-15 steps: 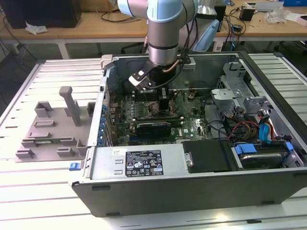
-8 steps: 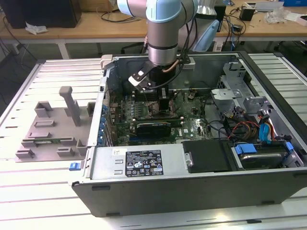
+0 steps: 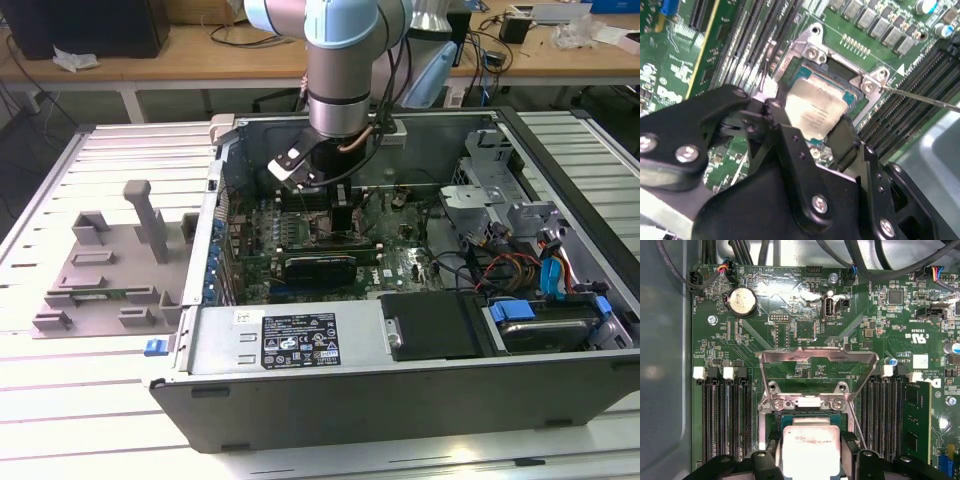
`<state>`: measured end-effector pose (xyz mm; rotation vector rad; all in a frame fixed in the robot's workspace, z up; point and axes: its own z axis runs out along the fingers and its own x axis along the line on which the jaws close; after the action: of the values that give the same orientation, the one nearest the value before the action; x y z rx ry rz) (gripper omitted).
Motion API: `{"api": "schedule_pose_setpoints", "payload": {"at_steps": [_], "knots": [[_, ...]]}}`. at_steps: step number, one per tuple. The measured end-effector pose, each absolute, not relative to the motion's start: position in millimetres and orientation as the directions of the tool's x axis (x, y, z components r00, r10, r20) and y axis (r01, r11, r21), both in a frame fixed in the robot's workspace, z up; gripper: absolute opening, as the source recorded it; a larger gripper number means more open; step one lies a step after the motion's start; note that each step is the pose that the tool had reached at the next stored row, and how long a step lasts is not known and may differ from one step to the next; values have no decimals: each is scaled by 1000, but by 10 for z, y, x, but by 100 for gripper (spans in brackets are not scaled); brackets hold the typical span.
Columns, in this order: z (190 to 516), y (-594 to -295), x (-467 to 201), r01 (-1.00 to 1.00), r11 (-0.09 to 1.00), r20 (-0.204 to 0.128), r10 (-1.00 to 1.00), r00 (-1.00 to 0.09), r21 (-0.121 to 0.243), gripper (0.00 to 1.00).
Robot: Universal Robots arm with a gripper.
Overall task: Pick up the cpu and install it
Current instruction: 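Place the cpu into insertion slot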
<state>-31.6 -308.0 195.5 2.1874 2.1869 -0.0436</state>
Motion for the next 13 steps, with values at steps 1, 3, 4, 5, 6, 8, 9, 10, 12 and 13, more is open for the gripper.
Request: {"api": "schedule_pose_setpoints", "payload": {"at_steps": [1, 3, 4, 5, 6, 8, 9, 10, 12, 13], "knots": [[1955, -3080, -316, 1000, 0, -54, 999, 1, 14, 62], [1957, -3080, -317, 1000, 0, -55, 999, 1, 14, 62], [1958, -3081, -317, 1000, 0, -55, 999, 1, 14, 62], [1960, -3081, -318, 1000, 0, -52, 999, 1, 14, 62], [1961, -3081, -318, 1000, 0, -50, 999, 1, 14, 62], [1964, -3080, -317, 1000, 0, -46, 999, 1, 14, 62], [1975, -3081, -317, 1000, 0, -45, 999, 1, 14, 62], [1991, -3081, -317, 1000, 0, -45, 999, 1, 14, 62], [2001, -3080, -317, 1000, 0, -44, 999, 1, 15, 62], [2006, -3081, -317, 1000, 0, -44, 999, 1, 14, 62]]}}
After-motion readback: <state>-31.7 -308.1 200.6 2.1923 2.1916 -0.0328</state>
